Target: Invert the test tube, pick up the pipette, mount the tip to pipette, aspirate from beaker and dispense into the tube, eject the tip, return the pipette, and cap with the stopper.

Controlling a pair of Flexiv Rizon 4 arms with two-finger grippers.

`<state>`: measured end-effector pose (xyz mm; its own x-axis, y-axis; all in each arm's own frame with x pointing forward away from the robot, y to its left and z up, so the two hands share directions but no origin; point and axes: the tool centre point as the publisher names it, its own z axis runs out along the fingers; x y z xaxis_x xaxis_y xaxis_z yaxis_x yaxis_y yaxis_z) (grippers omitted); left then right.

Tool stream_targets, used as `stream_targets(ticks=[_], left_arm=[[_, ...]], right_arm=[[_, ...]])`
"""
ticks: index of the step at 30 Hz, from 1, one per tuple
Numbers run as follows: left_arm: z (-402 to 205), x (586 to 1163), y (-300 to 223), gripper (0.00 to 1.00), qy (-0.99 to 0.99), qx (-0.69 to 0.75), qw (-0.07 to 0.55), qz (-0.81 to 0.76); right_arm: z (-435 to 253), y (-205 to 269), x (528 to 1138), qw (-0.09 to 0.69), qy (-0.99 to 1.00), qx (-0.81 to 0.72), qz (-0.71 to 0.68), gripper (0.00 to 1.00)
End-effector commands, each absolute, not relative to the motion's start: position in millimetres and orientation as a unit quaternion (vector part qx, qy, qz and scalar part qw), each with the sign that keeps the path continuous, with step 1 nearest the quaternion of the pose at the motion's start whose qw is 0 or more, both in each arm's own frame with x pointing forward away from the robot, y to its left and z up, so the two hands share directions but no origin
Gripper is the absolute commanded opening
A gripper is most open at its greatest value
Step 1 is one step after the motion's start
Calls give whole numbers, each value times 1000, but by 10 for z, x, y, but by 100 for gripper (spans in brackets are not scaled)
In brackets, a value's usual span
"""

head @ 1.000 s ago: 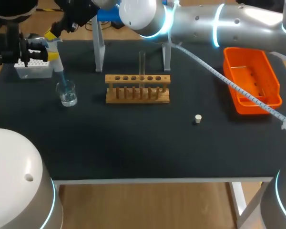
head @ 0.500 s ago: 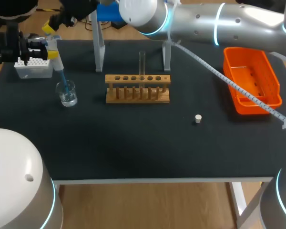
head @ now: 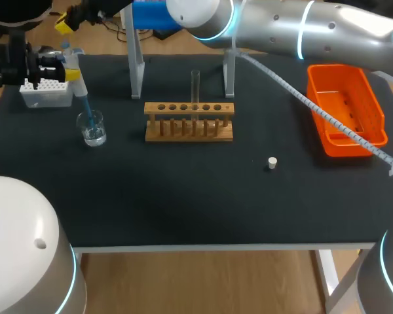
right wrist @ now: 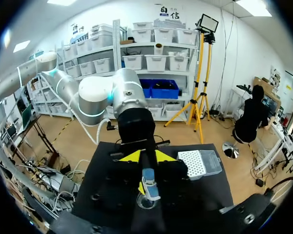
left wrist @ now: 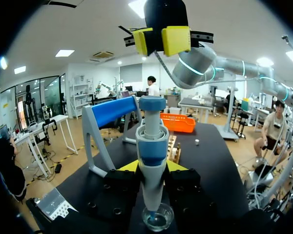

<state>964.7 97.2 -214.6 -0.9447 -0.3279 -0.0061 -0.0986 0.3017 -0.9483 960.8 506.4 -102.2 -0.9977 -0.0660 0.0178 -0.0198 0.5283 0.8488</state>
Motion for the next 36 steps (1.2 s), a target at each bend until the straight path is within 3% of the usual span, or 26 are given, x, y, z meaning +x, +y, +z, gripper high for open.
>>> stream_targets(ticks=[1, 11, 25, 36], left_arm=[[-2136, 9641, 971, 0, 801, -134, 100, -575], [-2136, 9641, 971, 0, 801, -134, 100, -575], [-2136, 9641, 971, 0, 801, -134, 100, -575], [-2136, 9641, 971, 0, 801, -134, 100, -575]], right_arm=[[-939, 4958, 9594, 21, -873, 25, -487, 100], [-604, 4465, 9610, 24, -852, 45, -522, 100], [-322, 3184, 9451, 24, -829, 68, -554, 100], [-481, 2266, 9402, -6, -817, 52, -574, 100]])
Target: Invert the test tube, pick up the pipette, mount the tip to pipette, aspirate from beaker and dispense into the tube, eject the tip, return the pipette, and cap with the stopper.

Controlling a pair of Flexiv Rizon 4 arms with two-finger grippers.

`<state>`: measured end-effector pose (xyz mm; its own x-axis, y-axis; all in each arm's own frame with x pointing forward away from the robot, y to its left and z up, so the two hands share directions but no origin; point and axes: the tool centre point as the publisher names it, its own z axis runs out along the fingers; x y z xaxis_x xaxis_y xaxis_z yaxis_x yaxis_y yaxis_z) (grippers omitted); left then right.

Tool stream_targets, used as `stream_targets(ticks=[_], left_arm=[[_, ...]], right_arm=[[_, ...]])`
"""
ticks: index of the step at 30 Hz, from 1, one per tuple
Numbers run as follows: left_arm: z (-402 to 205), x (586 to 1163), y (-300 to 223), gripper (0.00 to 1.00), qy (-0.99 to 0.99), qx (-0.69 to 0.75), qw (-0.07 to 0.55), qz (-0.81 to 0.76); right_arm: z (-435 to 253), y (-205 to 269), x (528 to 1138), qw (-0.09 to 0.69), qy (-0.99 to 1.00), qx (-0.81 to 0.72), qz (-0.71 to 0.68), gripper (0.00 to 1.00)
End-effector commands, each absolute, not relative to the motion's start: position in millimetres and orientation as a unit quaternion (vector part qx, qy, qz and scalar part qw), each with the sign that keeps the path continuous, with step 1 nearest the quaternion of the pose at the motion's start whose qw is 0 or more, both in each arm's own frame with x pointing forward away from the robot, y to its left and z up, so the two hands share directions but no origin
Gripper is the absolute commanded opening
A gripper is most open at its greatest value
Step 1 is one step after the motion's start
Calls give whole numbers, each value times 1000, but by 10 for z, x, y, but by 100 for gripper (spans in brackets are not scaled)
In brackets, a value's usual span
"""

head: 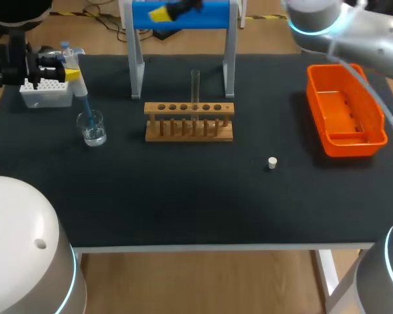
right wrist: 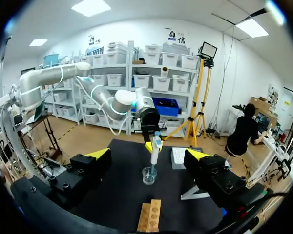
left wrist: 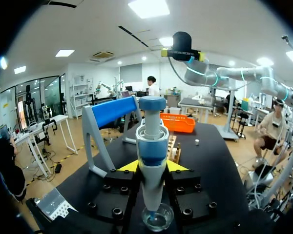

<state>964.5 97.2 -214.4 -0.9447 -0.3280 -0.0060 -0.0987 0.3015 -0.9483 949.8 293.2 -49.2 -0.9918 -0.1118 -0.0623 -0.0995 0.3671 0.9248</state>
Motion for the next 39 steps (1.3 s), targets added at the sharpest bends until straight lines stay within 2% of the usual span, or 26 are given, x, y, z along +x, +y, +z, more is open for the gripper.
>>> stream_targets(ticks=[1, 11, 39], left_arm=[[-2136, 9641, 971, 0, 801, -134, 100, -575], [-2136, 9641, 971, 0, 801, -134, 100, -575], [-2136, 9641, 971, 0, 801, -134, 100, -575]], right_arm=[[-505, 2217, 9391, -7, -817, 51, -575, 100], [-909, 1825, 9365, -26, -803, 40, -594, 100], [-2182, 1834, 9480, -8, -824, 65, -563, 100]])
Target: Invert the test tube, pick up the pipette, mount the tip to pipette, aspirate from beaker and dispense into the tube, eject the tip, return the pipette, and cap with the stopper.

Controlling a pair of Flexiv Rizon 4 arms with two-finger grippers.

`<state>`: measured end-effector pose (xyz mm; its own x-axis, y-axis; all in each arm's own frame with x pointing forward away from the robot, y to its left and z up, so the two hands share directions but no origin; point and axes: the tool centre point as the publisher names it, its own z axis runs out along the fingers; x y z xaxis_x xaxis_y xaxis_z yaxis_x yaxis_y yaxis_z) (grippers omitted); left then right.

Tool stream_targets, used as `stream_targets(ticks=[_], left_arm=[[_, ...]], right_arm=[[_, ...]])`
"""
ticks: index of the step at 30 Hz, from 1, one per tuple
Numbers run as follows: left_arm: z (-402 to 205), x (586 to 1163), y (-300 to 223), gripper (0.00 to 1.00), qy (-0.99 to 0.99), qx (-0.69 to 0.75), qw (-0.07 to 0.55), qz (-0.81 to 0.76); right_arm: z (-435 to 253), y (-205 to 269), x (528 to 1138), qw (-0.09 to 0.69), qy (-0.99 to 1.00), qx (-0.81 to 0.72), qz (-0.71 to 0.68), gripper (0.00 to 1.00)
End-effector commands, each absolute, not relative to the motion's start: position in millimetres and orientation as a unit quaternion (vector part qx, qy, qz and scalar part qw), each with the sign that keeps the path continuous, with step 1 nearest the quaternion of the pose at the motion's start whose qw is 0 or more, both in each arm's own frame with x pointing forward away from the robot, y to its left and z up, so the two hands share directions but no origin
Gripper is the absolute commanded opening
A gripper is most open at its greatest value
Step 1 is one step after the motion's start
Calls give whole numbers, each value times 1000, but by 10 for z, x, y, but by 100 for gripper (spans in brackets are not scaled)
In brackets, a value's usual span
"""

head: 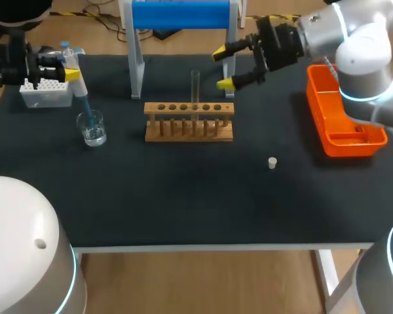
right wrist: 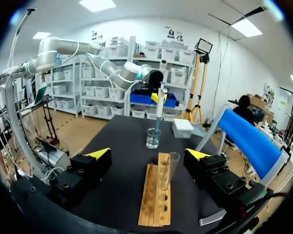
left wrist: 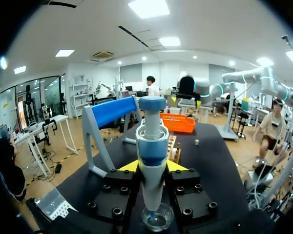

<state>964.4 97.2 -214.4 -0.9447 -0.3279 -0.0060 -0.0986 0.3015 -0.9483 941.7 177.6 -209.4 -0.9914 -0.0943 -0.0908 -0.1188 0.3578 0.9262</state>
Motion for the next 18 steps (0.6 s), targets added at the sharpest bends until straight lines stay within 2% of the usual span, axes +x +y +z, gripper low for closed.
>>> stream_targets(ticks=[1, 18], left_arm=[[-2136, 9641, 971, 0, 801, -134, 100, -575], [-2136, 9641, 971, 0, 801, -134, 100, -575]], right_arm=[[-2213, 1846, 9490, 8, 827, -65, 559, 100], [-2451, 1903, 9623, 22, 844, -39, 535, 100]])
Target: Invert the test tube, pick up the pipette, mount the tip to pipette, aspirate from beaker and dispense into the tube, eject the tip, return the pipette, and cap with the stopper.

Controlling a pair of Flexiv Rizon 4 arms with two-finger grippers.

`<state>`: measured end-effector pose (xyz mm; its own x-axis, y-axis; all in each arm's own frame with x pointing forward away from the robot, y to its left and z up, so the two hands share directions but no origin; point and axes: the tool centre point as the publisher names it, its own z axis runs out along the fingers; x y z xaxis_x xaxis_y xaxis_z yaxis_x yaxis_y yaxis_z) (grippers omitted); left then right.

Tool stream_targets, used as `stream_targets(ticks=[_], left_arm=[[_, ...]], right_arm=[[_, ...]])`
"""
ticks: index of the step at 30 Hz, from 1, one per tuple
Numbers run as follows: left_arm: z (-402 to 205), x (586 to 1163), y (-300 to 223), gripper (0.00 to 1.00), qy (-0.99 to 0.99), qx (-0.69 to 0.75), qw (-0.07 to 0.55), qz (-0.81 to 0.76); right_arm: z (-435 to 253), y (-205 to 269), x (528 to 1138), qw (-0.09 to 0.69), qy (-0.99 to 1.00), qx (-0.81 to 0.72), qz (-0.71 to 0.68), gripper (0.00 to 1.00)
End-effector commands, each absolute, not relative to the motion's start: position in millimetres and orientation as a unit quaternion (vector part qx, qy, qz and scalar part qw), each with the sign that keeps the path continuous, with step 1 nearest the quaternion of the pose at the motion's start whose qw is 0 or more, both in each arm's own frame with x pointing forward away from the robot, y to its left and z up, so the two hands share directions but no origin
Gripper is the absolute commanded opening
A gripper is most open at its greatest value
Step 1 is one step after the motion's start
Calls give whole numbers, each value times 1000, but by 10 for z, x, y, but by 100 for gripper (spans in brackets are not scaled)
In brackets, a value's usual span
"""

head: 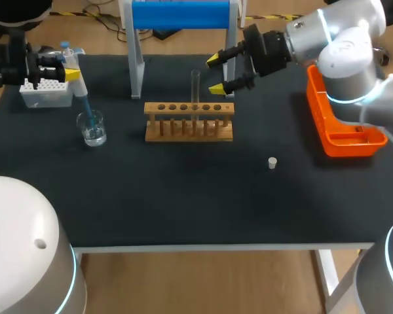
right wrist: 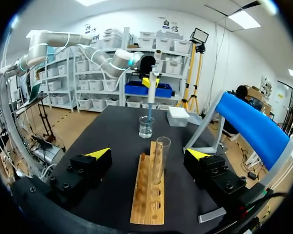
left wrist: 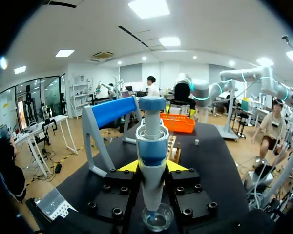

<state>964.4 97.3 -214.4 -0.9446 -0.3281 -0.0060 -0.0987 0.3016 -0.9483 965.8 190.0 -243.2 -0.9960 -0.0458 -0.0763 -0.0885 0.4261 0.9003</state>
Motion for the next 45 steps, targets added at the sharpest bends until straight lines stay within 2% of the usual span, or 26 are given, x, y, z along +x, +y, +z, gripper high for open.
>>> stream_targets(ticks=[1, 34, 45], left_arm=[[-2136, 9641, 971, 0, 801, -134, 100, -575], [-2136, 9641, 971, 0, 801, -134, 100, -575], [-2136, 9641, 971, 0, 801, -134, 100, -575]], right_arm=[[-2451, 1903, 9623, 22, 844, -39, 535, 100], [-2518, 1928, 9668, 36, 851, -50, 522, 100], [-2611, 2033, 9820, 14, 850, -81, 520, 100]])
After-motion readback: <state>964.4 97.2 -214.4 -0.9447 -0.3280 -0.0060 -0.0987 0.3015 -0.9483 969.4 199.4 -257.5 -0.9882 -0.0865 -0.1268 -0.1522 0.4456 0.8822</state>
